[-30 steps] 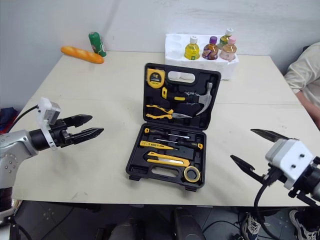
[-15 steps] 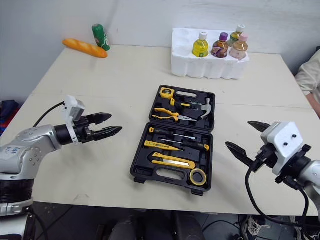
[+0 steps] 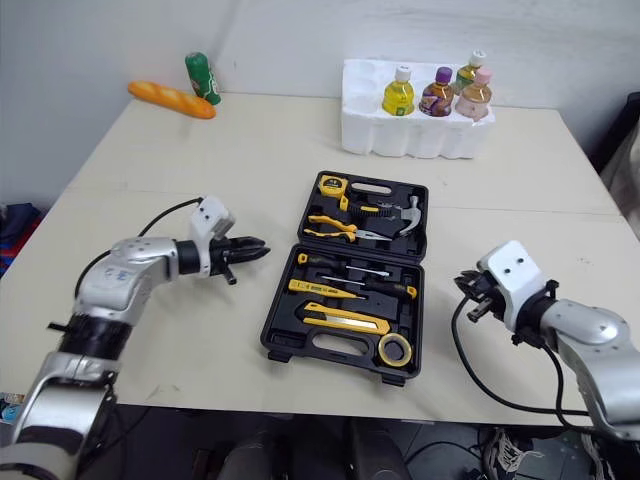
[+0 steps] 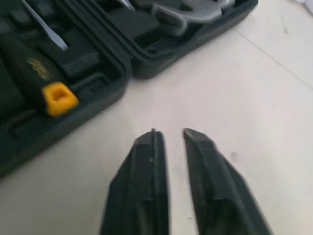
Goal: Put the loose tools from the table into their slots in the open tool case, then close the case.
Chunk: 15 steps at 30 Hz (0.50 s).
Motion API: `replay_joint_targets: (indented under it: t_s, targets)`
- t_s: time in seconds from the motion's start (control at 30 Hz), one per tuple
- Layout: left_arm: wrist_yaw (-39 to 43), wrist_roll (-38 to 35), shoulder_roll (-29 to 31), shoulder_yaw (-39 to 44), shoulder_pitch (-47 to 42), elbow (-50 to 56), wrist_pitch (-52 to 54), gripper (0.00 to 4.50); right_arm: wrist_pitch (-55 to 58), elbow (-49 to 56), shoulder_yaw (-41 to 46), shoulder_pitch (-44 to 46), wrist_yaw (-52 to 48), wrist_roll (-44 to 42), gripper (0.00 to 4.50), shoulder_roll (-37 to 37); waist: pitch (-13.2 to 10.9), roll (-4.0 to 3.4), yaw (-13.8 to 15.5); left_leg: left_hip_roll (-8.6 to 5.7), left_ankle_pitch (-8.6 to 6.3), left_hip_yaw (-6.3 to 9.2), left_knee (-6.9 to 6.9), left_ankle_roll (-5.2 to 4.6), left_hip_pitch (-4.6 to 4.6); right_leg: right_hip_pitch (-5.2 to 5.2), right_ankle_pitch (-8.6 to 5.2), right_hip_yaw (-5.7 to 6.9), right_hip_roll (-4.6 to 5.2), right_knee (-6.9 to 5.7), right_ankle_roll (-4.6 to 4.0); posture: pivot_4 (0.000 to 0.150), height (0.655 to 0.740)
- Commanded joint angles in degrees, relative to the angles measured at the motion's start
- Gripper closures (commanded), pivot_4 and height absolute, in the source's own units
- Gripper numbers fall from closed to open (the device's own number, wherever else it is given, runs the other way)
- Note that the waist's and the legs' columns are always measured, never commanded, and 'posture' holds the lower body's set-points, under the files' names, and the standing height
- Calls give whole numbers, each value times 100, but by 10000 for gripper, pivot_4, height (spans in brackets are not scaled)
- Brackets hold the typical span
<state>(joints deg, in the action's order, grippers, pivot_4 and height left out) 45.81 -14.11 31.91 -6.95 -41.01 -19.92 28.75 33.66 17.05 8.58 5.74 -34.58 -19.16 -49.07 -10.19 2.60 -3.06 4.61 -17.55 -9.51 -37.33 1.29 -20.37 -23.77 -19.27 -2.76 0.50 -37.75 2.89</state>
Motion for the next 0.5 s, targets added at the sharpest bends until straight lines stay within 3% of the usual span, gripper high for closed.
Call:
replay_joint_targets:
  t_s: [0.03, 0.5]
  targets:
    - [93, 218, -225, -65, -315, -525, -380, 44623, -238, -367, -284, 357, 28, 349, 45000, 123, 0, -1, -1, 1, 0, -3, 2, 0, -1, -3, 0, -1, -1, 0, 0, 1500, 7339]
    - [242, 465, -924, -123, -595, -996, -624, 44623, -534, -1008, -900, 1281, -151, 792, 45000, 751, -3, -4, -7, 6, 1, -37, -11, 4, -1, -22, 0, -29, -5, -26, 2, 1500, 7339]
